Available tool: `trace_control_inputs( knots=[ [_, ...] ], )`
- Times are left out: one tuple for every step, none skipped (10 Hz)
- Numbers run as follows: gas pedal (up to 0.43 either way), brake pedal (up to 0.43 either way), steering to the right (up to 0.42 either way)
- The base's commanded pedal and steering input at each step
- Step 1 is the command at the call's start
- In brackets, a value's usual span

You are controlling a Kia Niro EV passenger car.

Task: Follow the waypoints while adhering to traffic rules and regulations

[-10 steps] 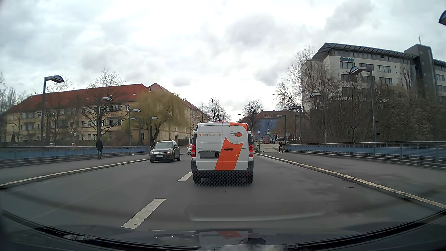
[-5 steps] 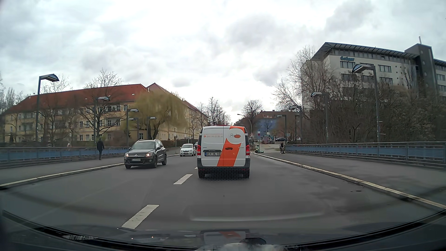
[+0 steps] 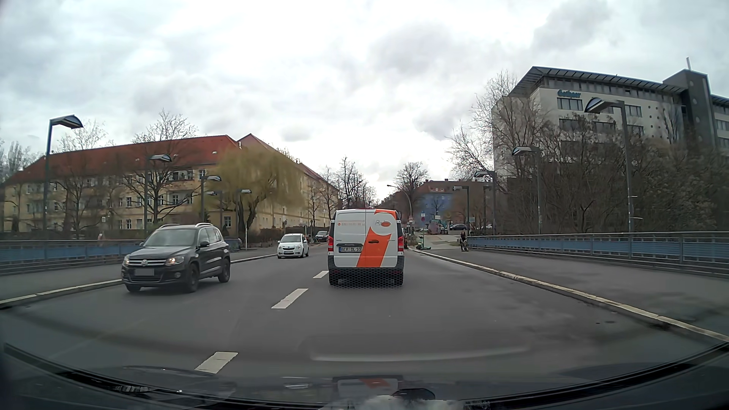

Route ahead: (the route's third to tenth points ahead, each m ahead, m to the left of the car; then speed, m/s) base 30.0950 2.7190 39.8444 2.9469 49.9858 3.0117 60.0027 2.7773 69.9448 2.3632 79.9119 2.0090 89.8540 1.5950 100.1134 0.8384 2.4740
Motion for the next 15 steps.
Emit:
trace_control_inputs(
  knots=[
    [0.24,0.012,0.008],
    [0.248,0.012,0.008],
    [0.248,0.012,0.007],
    [0.248,0.012,0.006],
    [0.248,0.012,0.006],
    [0.248,0.012,0.005],
    [0.248,0.012,0.005],
    [0.248,0.012,0.004],
    [0.248,0.012,0.002],
    [0.197,0.012,-0.003],
    [0.169,0.012,-0.005],
    [0.169,0.012,-0.005],
    [0.15,0.012,-0.005],
    [0.15,0.012,-0.005],
    [0.15,0.012,-0.005]
  ],
)
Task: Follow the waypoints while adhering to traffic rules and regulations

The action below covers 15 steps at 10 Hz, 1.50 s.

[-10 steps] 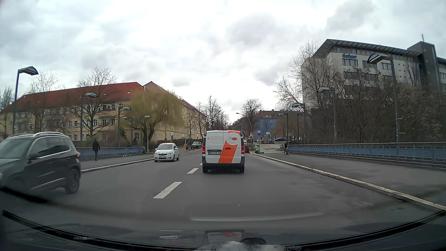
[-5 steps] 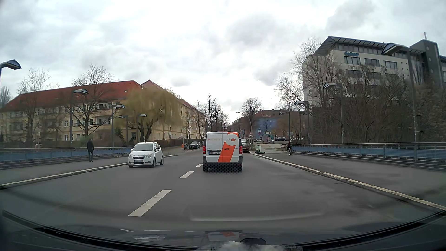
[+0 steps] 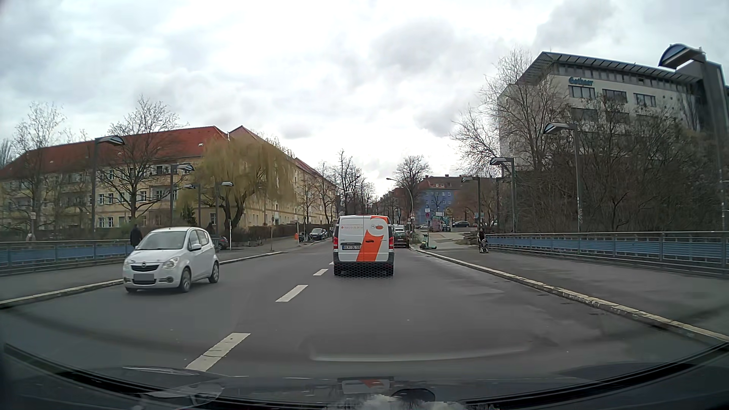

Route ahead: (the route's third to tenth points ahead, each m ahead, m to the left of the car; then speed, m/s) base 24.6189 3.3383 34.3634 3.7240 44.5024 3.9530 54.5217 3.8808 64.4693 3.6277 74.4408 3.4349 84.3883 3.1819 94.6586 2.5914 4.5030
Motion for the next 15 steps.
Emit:
trace_control_inputs(
  knots=[
    [0.15,0.012,-0.005],
    [0.138,0.012,-0.005],
    [0.138,0.012,-0.005],
    [0.138,0.012,-0.005],
    [0.138,0.012,-0.005],
    [0.118,0.012,-0.005],
    [0.118,0.012,-0.005],
    [0.118,0.012,-0.002],
    [0.11,0.012,-0.002],
    [0.11,0.012,-0.002],
    [0.11,0.012,-0.002],
    [0.11,0.012,-0.001],
    [0.11,0.012,-0.002],
    [0.11,0.012,-0.001],
    [0.11,0.012,-0.001]
  ],
)
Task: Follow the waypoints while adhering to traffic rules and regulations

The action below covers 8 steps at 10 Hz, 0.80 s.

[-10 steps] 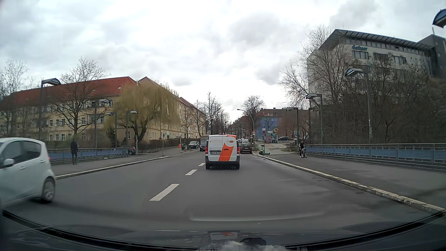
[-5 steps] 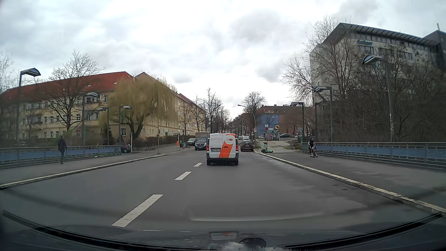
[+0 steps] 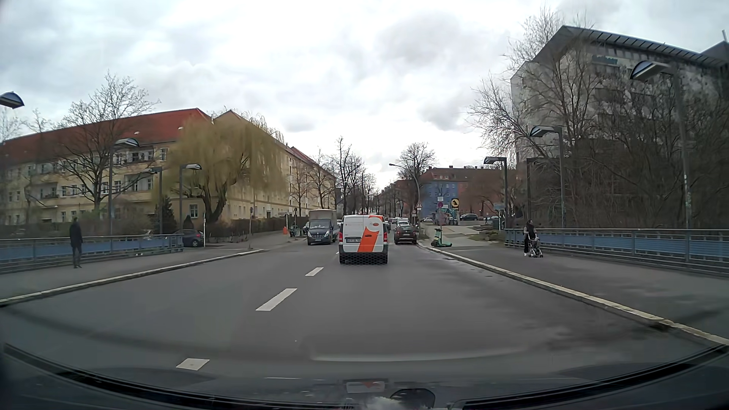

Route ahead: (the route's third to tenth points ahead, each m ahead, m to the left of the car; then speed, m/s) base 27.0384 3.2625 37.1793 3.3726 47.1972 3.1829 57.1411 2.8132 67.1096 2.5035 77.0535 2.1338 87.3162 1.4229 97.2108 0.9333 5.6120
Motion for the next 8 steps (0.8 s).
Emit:
trace_control_inputs(
  knots=[
    [0.11,0.012,-0.002],
    [0.11,0.012,-0.002],
    [0.11,0.012,-0.001],
    [0.098,0.012,-0.003],
    [0.098,0.012,-0.004],
    [0.087,0.012,-0.004],
    [0.039,0.012,-0.004],
    [0.039,0.012,-0.005]
  ],
)
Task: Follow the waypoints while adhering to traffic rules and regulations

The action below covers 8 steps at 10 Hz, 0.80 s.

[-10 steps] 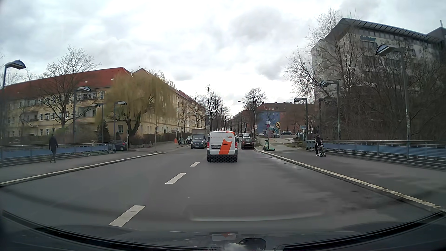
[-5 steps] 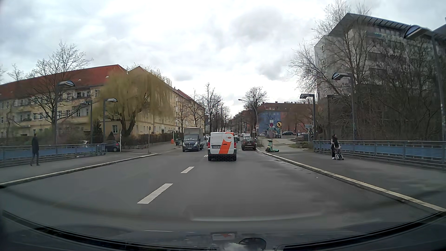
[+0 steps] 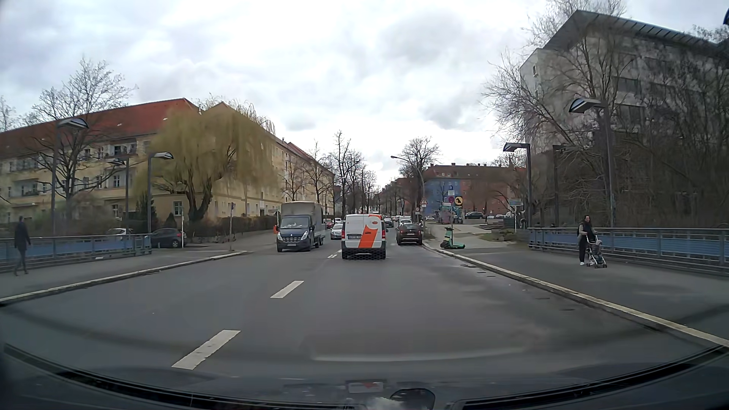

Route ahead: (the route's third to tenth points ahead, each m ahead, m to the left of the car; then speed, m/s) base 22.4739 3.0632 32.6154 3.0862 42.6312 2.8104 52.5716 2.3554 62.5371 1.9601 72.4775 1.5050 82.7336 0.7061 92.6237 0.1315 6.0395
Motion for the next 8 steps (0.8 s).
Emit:
trace_control_inputs(
  knots=[
    [0.039,0.012,-0.005],
    [0.039,0.012,-0.005],
    [0.047,0.012,-0.005],
    [0.047,0.012,-0.005],
    [0.047,0.012,-0.005],
    [0.047,0.012,-0.005],
    [0.067,0.012,-0.006],
    [0.118,0.012,-0.005]
  ],
)
